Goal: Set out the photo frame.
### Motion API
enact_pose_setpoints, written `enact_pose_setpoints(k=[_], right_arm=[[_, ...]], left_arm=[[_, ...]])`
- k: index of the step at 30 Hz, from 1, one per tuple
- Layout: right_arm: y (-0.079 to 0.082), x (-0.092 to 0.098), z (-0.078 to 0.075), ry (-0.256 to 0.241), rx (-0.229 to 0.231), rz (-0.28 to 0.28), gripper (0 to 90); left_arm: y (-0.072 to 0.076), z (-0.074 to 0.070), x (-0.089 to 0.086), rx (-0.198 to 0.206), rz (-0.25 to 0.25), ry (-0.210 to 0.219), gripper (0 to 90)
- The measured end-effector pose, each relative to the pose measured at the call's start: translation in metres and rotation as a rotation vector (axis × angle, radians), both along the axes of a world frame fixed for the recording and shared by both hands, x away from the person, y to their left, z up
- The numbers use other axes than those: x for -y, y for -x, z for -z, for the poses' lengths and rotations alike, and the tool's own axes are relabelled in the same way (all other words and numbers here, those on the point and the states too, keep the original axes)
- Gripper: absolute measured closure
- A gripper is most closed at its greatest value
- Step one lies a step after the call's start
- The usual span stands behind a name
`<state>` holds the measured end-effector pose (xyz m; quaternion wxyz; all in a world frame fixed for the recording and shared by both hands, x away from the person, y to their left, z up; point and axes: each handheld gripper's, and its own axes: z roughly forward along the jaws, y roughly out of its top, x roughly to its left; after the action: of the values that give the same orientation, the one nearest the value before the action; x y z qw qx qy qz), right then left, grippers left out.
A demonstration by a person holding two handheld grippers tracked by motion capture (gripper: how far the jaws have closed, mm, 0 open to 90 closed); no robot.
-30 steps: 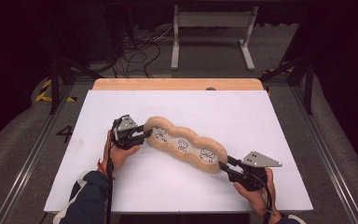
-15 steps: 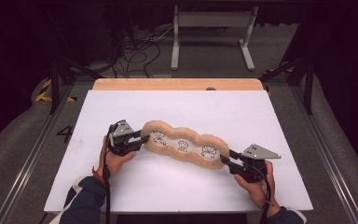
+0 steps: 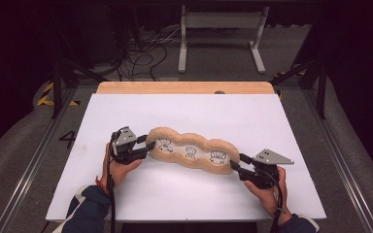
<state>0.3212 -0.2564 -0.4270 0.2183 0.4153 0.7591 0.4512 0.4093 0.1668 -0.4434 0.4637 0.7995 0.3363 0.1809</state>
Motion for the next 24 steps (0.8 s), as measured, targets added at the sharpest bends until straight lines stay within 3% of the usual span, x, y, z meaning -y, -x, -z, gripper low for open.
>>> enact_pose_setpoints(k=[3,5,8,13,15,23,24], right_arm=[[0.000,-0.001,0.000,0.000,0.003,-0.005,60.0],[0.000,-0.001,0.000,-0.006,-0.001,-0.003,60.8],[0.000,-0.002,0.001,-0.006,0.001,0.000,62.6],[-0.003,-0.001,0.001,-0.004,0.002,-0.002,64.1],[-0.005,0.000,0.001,-0.005,0.000,-0.002,64.3],[-0.012,0.002,0.001,-0.001,0.000,0.002,65.0],[-0.014,0.002,0.001,-0.003,-0.001,0.004,65.1]], left_arm=[[-0.002,0.001,0.000,-0.002,-0.003,0.010,49.1],[-0.003,0.003,0.001,-0.013,0.013,0.022,52.3],[-0.004,0.004,0.004,-0.013,0.045,0.011,61.2],[-0.002,0.002,0.004,-0.024,0.052,-0.002,63.6],[0.000,0.001,0.003,-0.021,0.061,-0.027,63.7],[0.008,-0.001,0.002,-0.044,0.067,-0.027,63.5],[0.010,-0.002,0.002,-0.038,0.070,-0.044,63.3]])
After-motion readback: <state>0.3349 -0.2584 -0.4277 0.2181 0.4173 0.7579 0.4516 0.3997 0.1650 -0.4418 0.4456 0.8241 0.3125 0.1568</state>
